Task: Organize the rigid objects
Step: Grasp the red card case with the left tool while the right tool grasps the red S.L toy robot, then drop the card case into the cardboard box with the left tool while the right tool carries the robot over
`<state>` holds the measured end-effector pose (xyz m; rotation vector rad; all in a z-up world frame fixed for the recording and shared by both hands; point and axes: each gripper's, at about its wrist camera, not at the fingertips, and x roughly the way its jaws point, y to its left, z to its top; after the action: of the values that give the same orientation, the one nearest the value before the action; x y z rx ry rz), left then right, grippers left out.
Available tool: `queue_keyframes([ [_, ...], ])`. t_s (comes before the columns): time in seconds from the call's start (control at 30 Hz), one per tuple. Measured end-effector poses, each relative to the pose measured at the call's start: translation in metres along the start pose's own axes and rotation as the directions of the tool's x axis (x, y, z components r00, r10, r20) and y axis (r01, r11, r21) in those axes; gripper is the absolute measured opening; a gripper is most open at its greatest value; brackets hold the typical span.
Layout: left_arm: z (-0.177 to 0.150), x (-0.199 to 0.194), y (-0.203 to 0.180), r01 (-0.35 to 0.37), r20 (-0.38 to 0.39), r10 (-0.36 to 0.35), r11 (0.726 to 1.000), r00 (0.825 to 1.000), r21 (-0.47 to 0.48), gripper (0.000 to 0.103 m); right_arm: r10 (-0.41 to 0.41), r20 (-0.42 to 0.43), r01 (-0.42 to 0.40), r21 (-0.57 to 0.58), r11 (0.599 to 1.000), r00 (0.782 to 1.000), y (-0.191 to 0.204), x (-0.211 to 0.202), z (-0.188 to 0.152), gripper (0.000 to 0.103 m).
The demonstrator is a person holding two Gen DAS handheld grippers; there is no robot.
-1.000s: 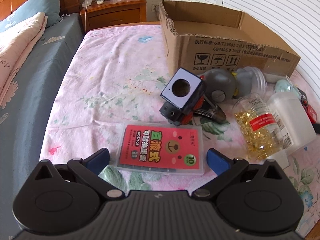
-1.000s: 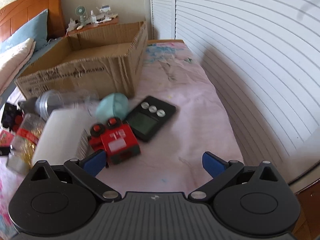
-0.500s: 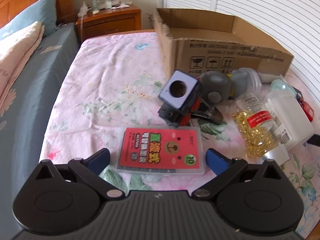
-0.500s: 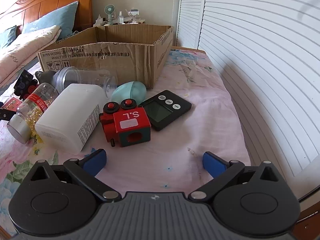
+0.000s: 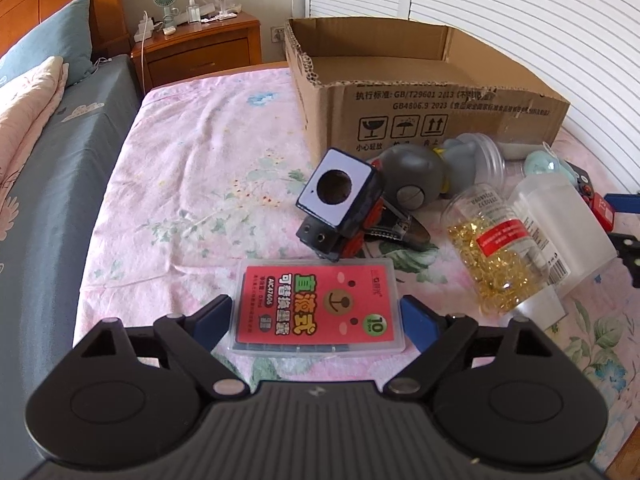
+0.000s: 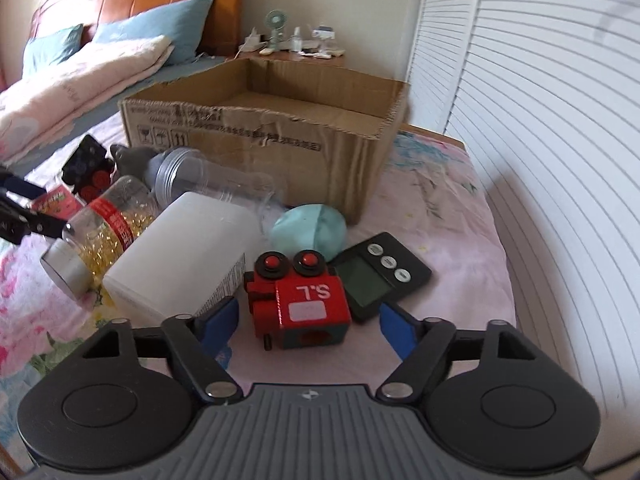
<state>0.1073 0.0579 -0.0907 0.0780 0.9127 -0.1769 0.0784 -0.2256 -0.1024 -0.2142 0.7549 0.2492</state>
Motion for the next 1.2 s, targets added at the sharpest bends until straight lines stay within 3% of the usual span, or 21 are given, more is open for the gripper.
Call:
queue_keyframes([
  [0.17,-0.003,-0.003,0.0,0.011,-0.007,-0.011,1.0,1.0,0.021,0.088,0.009,-0.019,-0.01,-0.027,1.0,1.0,0.007,-0.001,0.002,0.055],
  [0.4,-0.01,-0.012,0.0,0.024,-0.027,-0.022,0.998,0.999,0.059,0.09,0.029,-0.04,-0.03,-0.026,0.999,0.999,0.007,-0.012,-0.006,0.056],
  [0.53,-0.004,-0.006,0.003,0.03,-0.04,-0.029,0.999,0.999,0.02,0.09,0.041,-0.033,-0.042,-0.024,0.999,0.999,0.009,-0.005,-0.002,0.06],
  [0.8,-0.003,-0.008,0.002,0.032,-0.055,-0.031,0.999,0.998,0.032,0.089,0.041,-0.053,-0.042,-0.017,0.999,0.998,0.008,-0.001,0.003,0.058],
  [1.2,0.007,-0.04,0.001,0.047,-0.037,-0.044,0.994,0.998,0.096,0.089,0.062,-0.028,-0.062,0.011,0.998,0.998,-0.001,-0.031,0.014,0.057],
])
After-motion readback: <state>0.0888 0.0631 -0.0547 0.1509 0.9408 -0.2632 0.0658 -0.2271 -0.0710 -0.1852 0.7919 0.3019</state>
